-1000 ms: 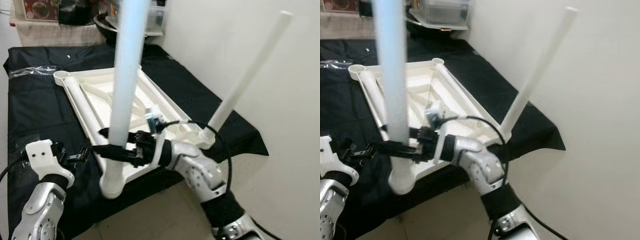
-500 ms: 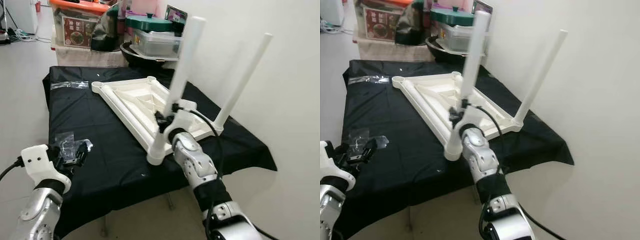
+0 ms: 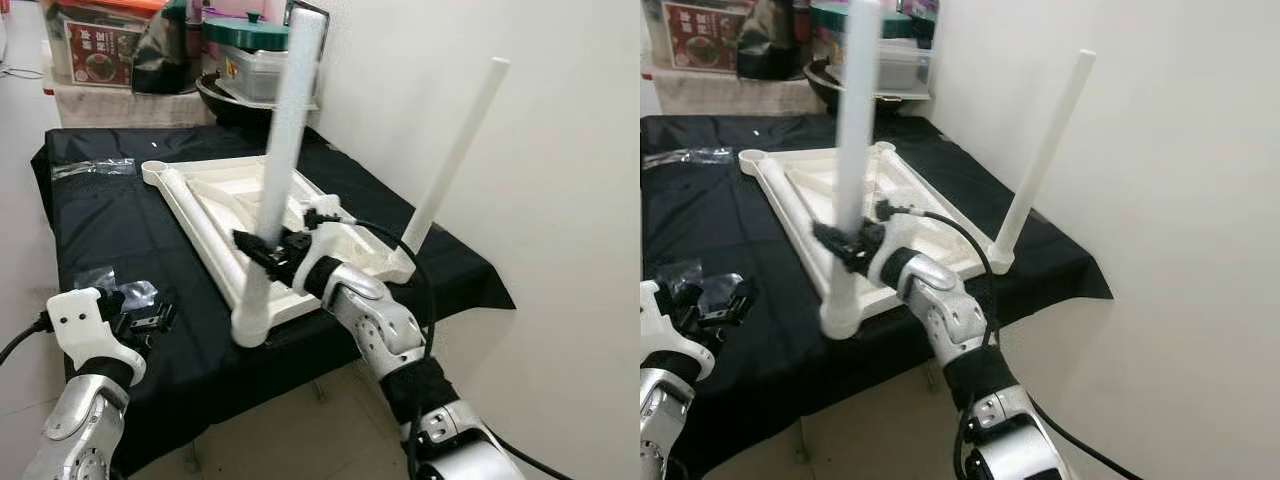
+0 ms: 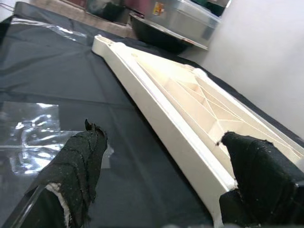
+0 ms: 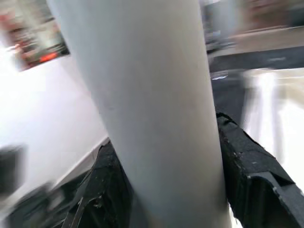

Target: Building children table

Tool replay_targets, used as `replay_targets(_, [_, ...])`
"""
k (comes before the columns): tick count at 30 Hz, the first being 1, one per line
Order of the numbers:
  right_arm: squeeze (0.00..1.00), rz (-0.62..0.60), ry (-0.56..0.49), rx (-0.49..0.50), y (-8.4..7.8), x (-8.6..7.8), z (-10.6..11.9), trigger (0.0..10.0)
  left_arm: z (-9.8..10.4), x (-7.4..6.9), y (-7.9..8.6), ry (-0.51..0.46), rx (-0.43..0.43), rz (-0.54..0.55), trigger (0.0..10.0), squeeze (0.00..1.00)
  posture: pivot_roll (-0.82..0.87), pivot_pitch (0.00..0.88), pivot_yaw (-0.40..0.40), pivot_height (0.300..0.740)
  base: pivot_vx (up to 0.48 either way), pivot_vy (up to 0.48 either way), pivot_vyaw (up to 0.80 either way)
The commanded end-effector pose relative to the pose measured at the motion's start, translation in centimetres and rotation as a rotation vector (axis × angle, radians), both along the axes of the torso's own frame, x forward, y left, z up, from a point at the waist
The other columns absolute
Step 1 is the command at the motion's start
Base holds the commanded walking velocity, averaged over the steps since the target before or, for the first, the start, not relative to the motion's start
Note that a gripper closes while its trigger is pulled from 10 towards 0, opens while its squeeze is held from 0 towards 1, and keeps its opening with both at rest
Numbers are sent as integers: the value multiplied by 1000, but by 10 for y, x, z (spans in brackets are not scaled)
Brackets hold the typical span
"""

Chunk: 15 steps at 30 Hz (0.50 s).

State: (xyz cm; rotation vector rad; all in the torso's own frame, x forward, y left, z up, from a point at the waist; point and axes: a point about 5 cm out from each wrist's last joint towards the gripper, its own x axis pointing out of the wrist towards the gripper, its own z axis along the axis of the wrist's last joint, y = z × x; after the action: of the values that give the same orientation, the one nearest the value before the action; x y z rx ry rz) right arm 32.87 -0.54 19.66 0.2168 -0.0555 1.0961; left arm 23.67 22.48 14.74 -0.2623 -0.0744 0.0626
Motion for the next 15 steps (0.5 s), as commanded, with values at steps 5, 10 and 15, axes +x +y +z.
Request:
replay_targets(5, [0,137,-15,-111,20,-6,-17,10000,-1,1,-3,5,-5,-21,10000,0,242,0,-182,740,0,0,0])
replay_targets(10, [0,-336,100,-160,16,23,-26,0,-2,0,-5,47,59,-19,10000,0,218,0,-160,740,0,0,0])
replay_targets(15, [0,-976,264,-205,-46,38,-42,0,-6,-3,-7,100,149,-36,10000,0,90,0,-66,740,0,0,0])
